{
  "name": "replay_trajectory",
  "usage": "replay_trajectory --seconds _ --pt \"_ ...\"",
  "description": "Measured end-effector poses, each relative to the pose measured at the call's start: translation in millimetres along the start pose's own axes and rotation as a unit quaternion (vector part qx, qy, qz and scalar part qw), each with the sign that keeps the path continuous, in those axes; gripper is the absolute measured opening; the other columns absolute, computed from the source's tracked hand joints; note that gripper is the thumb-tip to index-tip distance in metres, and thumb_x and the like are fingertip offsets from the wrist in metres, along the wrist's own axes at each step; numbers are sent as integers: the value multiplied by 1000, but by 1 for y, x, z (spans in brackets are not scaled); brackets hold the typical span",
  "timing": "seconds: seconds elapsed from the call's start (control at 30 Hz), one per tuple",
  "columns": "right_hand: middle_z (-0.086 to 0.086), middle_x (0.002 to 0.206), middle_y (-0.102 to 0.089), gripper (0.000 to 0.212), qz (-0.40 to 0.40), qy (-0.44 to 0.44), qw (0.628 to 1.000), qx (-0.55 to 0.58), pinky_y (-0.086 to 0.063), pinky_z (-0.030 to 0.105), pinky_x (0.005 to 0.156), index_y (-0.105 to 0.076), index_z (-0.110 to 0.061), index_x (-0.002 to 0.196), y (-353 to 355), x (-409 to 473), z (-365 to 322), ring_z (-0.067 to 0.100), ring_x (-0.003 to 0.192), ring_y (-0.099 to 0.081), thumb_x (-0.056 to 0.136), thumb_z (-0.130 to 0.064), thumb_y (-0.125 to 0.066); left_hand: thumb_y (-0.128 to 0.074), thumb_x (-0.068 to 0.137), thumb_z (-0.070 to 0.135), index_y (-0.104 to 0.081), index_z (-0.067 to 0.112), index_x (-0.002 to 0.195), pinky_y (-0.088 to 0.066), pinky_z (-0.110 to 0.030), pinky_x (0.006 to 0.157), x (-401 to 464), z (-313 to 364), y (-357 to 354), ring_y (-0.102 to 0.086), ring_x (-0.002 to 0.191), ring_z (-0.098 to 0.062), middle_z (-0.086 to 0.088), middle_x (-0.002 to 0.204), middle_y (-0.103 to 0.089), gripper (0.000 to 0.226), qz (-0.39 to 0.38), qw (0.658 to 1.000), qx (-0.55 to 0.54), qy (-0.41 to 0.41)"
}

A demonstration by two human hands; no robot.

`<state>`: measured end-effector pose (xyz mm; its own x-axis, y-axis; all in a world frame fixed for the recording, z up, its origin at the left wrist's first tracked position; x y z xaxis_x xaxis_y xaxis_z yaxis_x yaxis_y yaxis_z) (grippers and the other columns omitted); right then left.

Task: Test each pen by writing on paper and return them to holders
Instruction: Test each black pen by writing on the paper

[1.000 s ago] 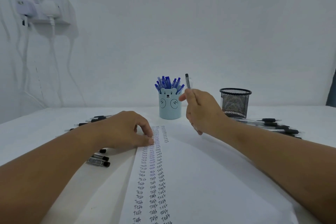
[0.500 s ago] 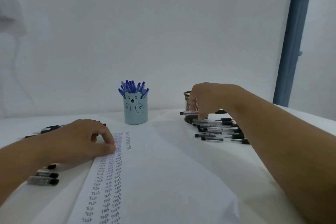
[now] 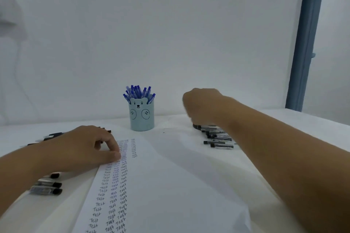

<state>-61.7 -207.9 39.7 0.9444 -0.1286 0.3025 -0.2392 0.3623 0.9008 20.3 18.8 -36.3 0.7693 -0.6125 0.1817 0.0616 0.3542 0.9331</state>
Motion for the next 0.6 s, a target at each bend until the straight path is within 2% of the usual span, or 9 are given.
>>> replay_trajectory --seconds 0.07,0.13,0.2,0.27,0.37,0.5,0.6 --pt "5 88 -59 12 21 52 997 47 -42 28 60 -61 -14 87 -2 -3 -41 24 68 -55 86 -5 -53 -74 78 59 -74 50 89 -51 -32 92 0 0 2 -60 91 -3 18 95 -70 15 2 1000 -12 1" --pt "6 100 -61 19 41 105 989 98 -47 32 66 -65 -17 102 -12 -5 -79 27 80 -58 92 -13 -49 -77 81 48 -76 44 85 -50 -27 90 -1 2 10 -61 91 1 22 93 -71 6 29 998 -47 -2" --pt "5 103 -62 20 54 151 977 144 -52 37 77 -65 -20 104 -21 -8 -108 28 90 -59 98 -25 -47 -79 83 37 -77 39 82 -50 -21 80 -4 0 25 -62 90 0 22 93 -71 3 53 997 -49 4" --pt "-1 102 -63 23 52 181 966 176 -53 38 82 -65 -24 102 -31 -10 -121 25 96 -58 100 -35 -45 -79 84 32 -77 39 82 -53 -25 79 -6 -7 39 -64 87 -8 19 92 -71 7 42 999 -31 11" --pt "-8 104 -61 23 46 205 956 205 -51 37 87 -64 -27 104 -39 -10 -128 17 100 -56 101 -39 -45 -84 81 28 -79 36 82 -50 -35 82 -20 -28 51 -63 82 -18 8 85 -71 10 -53 997 -46 25" --pt "-13 104 -61 17 47 208 942 258 -50 36 90 -64 -32 103 -41 -7 -125 11 98 -55 99 -42 -51 -91 69 22 -79 26 83 -42 -18 69 -49 -44 44 -56 66 -5 9 70 -64 19 -225 970 -65 65" --pt "-16 103 -61 16 48 206 942 262 -51 33 89 -64 -34 101 -43 -4 -126 8 97 -55 98 -43 -51 -90 70 13 -74 18 92 -42 -11 60 -57 -44 35 -55 60 -3 0 79 -63 28 -289 953 -28 82"
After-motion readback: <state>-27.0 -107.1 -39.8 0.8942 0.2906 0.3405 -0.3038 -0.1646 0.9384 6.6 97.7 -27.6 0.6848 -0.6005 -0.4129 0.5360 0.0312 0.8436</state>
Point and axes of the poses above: each hand's wrist, its own x-axis towards the middle knuckle, its own y-axis out of the back of the hand, z = x × y, the point moved 9 cm from there along x, towards the middle knuckle
